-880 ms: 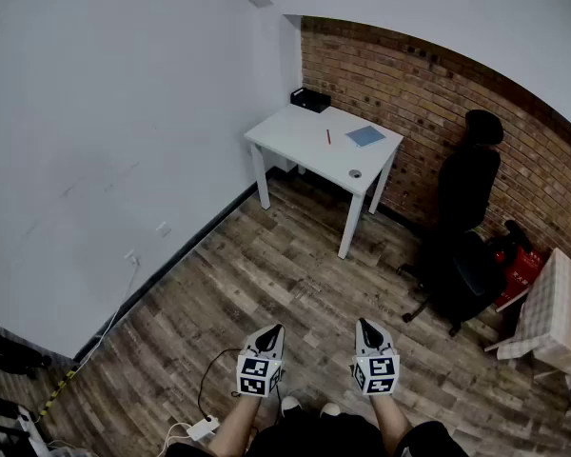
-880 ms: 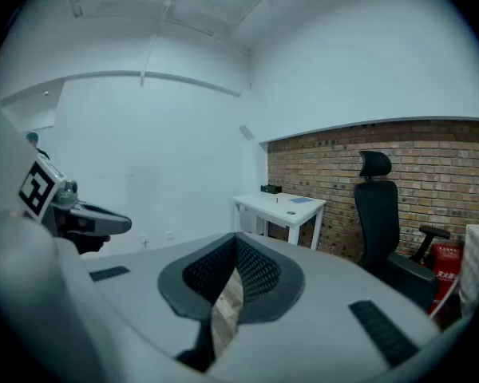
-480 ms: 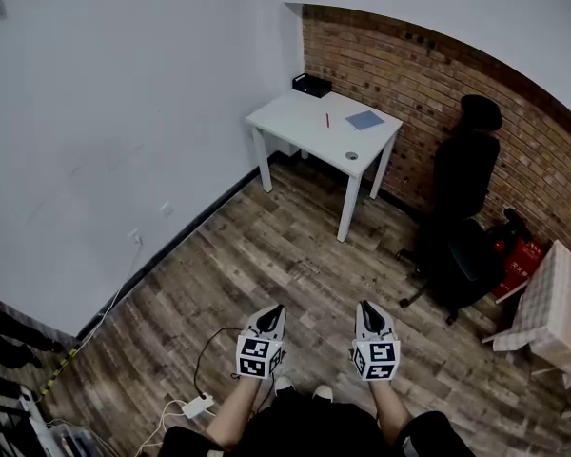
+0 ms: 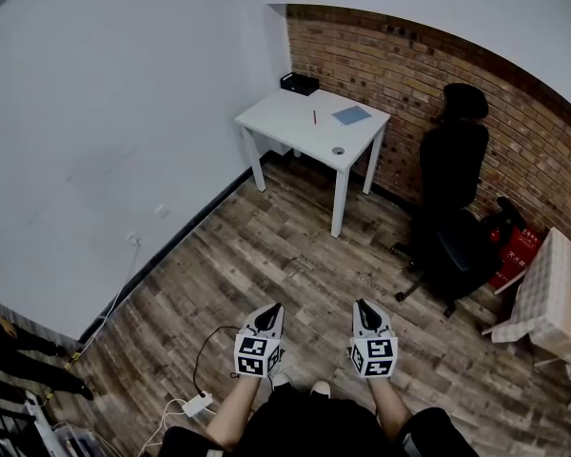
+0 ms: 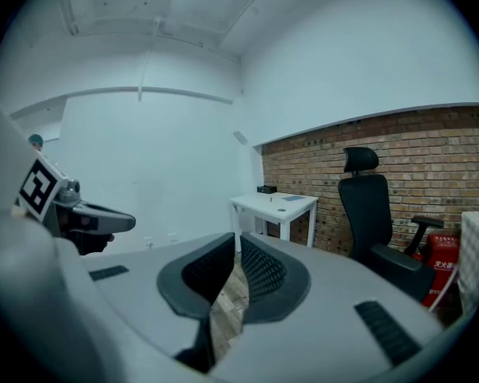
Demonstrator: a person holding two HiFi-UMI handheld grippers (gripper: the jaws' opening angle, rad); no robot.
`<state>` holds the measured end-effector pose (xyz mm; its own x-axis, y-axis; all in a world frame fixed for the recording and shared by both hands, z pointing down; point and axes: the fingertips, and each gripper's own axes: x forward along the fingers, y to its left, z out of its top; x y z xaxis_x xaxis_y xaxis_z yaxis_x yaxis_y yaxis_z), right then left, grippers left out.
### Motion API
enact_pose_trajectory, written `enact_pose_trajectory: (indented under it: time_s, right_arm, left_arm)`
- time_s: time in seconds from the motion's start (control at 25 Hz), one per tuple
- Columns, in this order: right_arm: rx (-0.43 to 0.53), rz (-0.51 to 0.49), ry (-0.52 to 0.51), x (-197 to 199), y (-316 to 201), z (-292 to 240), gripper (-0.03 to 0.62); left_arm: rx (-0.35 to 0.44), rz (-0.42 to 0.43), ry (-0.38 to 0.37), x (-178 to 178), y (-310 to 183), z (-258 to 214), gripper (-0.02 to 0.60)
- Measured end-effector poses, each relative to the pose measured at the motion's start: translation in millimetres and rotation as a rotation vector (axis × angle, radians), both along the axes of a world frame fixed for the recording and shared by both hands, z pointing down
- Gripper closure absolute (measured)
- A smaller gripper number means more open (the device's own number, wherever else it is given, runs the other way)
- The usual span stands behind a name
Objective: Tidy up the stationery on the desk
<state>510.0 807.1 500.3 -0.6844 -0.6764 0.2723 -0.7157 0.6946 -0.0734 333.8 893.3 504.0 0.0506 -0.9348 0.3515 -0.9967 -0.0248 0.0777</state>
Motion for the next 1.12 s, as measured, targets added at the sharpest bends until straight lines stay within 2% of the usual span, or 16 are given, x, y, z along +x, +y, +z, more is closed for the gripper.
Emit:
enact_pose_trajectory:
  time_s: [0.44,0.8,1.12]
  right_arm:
    - [-0.033,-0.032,-0.006,10,-1,11,0.569]
    - [-0.047,-0.035,0.001,3,-21,17,0.569]
    - [-0.060,-0.018,0.012,-23,-64,23,0.570]
  left_arm:
    - [-0.006,-0.011,-0.008,19,-6,3,0.566]
    - [-0.009,0.007,0.002,18,-39,9,0.566]
    - [-0.010,0.029,0.014,-8,-88,17,0.566]
